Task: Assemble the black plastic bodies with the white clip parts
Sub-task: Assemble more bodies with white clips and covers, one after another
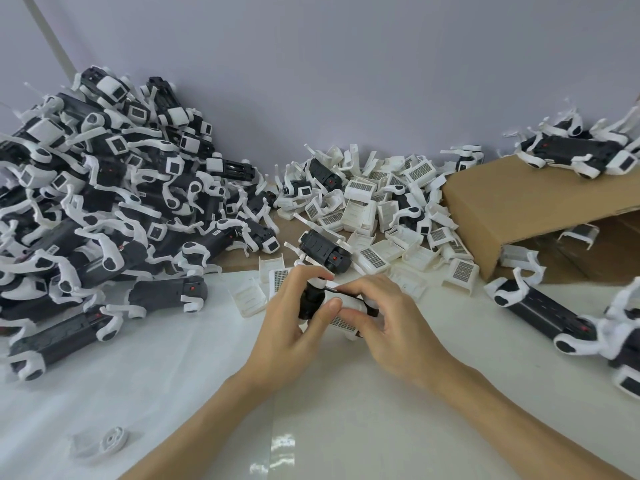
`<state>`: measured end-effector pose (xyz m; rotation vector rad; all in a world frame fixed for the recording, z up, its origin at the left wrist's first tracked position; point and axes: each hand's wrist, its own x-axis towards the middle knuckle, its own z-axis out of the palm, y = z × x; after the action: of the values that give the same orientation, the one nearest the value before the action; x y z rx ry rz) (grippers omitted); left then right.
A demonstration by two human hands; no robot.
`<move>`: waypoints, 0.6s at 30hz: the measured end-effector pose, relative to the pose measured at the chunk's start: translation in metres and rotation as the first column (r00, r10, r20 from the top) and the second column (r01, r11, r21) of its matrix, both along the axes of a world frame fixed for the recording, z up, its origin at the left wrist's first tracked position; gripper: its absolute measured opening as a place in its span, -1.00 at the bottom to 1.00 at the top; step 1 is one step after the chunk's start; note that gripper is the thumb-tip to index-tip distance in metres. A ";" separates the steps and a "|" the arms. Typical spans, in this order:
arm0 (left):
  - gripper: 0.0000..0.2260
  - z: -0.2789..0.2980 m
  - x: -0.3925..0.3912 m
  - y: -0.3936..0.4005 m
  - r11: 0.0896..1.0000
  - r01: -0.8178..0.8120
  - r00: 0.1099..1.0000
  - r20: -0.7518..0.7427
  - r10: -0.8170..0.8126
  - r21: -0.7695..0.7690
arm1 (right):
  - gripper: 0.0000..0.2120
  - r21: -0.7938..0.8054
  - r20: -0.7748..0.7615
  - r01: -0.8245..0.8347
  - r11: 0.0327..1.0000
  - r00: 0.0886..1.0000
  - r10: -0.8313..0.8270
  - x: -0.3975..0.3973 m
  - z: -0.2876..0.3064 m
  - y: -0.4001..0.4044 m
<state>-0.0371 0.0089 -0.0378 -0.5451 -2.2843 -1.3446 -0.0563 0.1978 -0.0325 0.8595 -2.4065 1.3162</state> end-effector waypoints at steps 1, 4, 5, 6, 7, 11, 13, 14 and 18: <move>-0.78 0.000 0.000 0.000 1.000 0.002 1.000 0.005 -0.002 0.000 | -0.82 -0.007 0.007 -0.001 1.000 1.000 0.001 0.000 0.000 0.000; -0.76 -0.002 -0.002 -0.006 0.998 0.033 0.999 0.024 -0.031 -0.053 | -0.77 -0.002 0.009 -0.005 1.000 1.000 0.005 0.001 -0.003 0.000; -0.75 -0.003 -0.002 -0.009 0.996 0.057 0.997 0.047 -0.053 -0.075 | -0.75 0.008 -0.010 -0.005 1.000 1.000 0.005 0.002 -0.004 -0.001; -0.73 -0.005 -0.002 -0.012 0.992 0.078 0.995 0.073 -0.071 -0.096 | -0.73 0.018 -0.039 -0.004 1.000 0.999 0.004 0.004 -0.005 -0.003; -0.72 -0.006 -0.002 -0.015 0.989 0.091 0.993 0.089 -0.080 -0.120 | -0.70 0.023 -0.069 -0.005 1.000 0.998 0.006 0.005 -0.007 -0.005; -0.62 -0.007 0.002 -0.017 0.973 0.132 0.990 0.075 -0.120 -0.192 | -0.65 -0.015 -0.098 0.028 0.999 0.995 -0.030 0.006 -0.006 -0.008; -0.57 -0.008 0.003 -0.014 0.970 0.152 0.986 0.093 -0.136 -0.188 | -0.65 -0.019 -0.085 0.048 0.999 0.995 -0.049 0.004 -0.006 -0.007; -0.59 -0.009 0.003 -0.012 0.972 0.148 0.987 0.095 -0.132 -0.184 | -0.69 -0.012 -0.092 0.049 0.999 0.995 -0.050 0.004 -0.007 -0.006; -0.67 -0.006 0.002 -0.004 0.982 0.114 0.993 0.042 -0.109 -0.148 | -0.79 -0.014 -0.142 0.089 0.996 0.986 -0.090 0.006 -0.009 -0.010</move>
<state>-0.0354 0.0045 -0.0435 -0.7146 -2.4283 -1.2473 -0.0505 0.1874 -0.0413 0.8043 -2.3001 1.1886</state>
